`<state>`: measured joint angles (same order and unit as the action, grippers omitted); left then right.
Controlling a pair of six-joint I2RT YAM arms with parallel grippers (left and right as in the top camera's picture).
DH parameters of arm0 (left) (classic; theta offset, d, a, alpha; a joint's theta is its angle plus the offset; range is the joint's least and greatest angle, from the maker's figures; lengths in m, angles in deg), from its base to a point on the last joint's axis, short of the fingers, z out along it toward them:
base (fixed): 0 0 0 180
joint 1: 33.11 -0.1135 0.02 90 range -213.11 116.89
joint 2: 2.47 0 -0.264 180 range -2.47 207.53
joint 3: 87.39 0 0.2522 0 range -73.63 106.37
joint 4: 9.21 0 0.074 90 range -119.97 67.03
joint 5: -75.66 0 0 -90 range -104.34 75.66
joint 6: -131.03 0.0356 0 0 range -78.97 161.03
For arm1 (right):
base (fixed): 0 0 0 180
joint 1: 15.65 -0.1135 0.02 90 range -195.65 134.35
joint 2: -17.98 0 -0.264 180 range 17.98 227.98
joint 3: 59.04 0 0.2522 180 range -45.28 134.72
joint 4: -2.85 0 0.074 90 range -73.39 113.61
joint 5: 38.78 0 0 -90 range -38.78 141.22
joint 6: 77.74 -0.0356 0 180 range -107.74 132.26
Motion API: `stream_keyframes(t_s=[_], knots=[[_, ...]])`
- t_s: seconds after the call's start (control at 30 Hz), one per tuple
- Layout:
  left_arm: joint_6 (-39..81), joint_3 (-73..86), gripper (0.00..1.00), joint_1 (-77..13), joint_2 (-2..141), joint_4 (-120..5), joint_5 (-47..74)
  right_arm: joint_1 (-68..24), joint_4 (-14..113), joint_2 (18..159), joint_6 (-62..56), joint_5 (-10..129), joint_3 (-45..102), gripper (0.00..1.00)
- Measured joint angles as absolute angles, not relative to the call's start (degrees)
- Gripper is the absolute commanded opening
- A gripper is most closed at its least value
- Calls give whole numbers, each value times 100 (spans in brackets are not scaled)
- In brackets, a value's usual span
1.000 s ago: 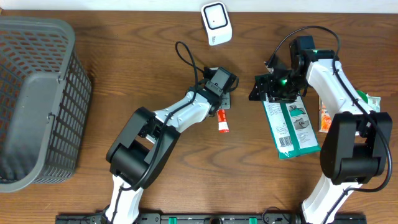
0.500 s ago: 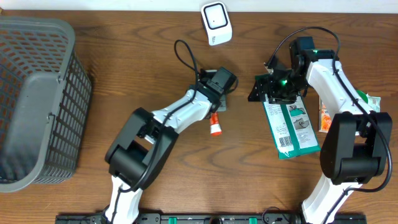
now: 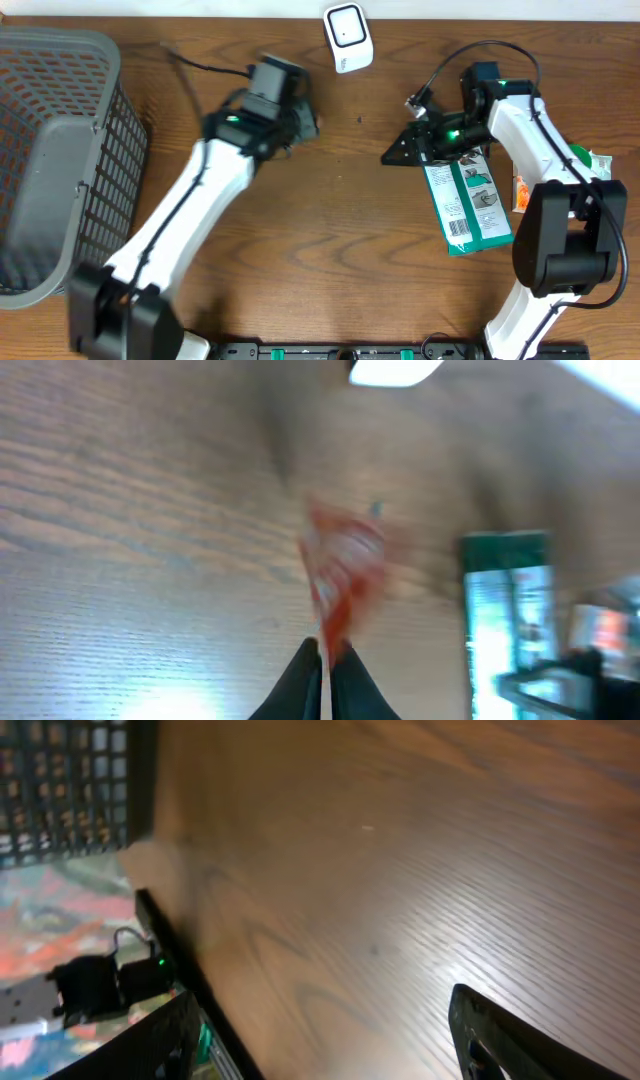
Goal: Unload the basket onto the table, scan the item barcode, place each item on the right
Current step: 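Lift the Nescafe stick and carry it toward the white scanner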
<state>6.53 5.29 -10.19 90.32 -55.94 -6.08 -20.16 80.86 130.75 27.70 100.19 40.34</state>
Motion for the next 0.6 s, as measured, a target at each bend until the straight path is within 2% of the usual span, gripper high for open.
stream_keyframes(t_s=[0.27,0.3,0.37,0.47,0.6], knots=[[651,529,8,-1257,8927,-5782,548,-2283,8088,13075,3566,10449,4034,75],[653,529,13,-1301,8927,-5854,620,-2287,8088,13075,3651,10469,4034,75],[679,529,40,-1393,8931,-5985,607,-2283,8088,13075,3767,10493,4034,76],[732,525,55,-1474,8938,-5966,244,-2274,8088,13075,3869,10526,4034,77],[1243,481,58,-1450,9041,-5612,-250,-2274,8088,13075,3935,10519,4034,78]])
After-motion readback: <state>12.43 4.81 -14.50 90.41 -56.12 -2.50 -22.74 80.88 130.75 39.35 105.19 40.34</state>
